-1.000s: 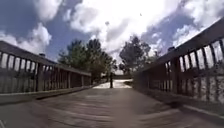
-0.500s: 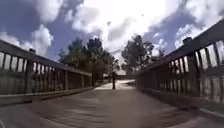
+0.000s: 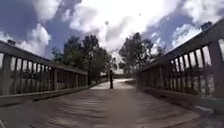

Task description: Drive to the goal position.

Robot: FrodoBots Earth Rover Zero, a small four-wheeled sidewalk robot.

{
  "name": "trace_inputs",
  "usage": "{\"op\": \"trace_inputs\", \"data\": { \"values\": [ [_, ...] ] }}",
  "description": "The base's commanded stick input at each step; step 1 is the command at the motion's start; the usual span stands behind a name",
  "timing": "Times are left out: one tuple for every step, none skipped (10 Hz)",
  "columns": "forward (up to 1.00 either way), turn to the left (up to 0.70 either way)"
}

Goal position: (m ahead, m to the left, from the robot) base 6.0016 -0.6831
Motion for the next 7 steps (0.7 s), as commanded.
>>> {"op": "trace_inputs", "data": {
  "values": [
    [1.0,0.0],
    [1.0,-0.39],
    [1.0,-0.22],
    [1.0,-0.04],
    [1.0,0.0],
    [1.0,0.0],
    [1.0,0.0]
  ]
}}
